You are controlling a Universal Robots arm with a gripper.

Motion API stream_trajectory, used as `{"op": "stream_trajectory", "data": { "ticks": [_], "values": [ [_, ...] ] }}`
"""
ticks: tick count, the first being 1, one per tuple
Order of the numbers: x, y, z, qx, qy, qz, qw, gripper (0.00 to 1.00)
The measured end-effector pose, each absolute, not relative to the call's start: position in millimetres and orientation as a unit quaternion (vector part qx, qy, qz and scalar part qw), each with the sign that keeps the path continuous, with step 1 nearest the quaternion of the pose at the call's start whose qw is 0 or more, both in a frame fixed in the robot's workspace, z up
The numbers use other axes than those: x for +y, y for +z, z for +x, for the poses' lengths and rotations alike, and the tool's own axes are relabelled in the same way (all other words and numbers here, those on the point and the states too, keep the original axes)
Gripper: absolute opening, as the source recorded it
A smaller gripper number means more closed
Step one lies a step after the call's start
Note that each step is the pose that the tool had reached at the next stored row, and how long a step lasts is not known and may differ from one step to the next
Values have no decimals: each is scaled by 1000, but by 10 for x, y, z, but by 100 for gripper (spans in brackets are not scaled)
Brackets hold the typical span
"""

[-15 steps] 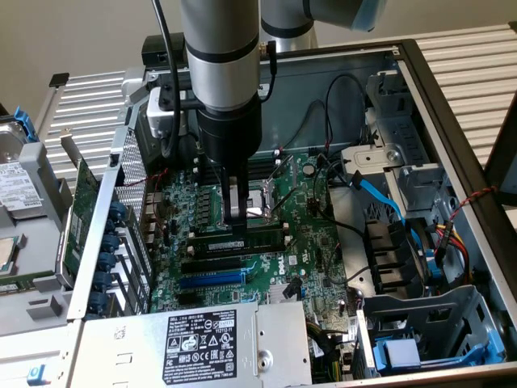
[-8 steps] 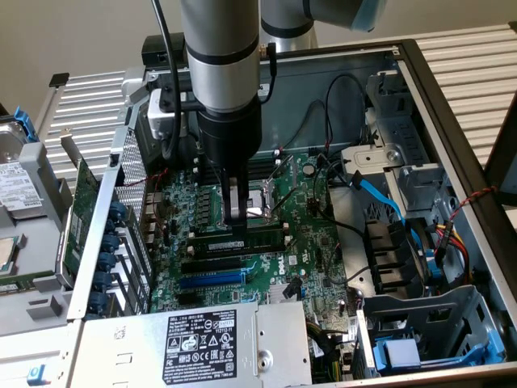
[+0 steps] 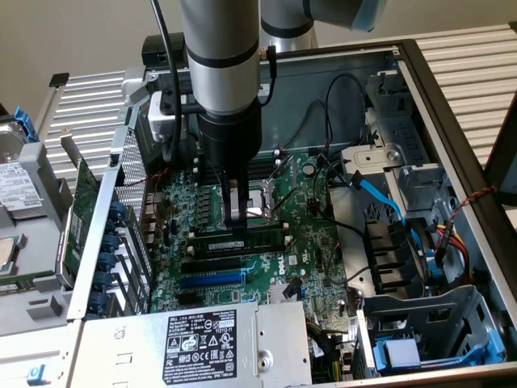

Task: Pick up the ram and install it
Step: 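Press down the ram until it locks into place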

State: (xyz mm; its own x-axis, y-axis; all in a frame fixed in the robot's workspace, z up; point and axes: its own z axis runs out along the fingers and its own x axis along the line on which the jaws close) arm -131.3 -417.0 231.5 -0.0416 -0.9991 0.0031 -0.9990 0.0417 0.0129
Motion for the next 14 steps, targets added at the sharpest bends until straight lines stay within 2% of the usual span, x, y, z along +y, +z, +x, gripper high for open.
{"op": "stream_trajectory", "data": {
  "ticks": [14],
  "values": [
    [-4183,2300,-1313,-722,-4,692,5,11]
  ]
}}
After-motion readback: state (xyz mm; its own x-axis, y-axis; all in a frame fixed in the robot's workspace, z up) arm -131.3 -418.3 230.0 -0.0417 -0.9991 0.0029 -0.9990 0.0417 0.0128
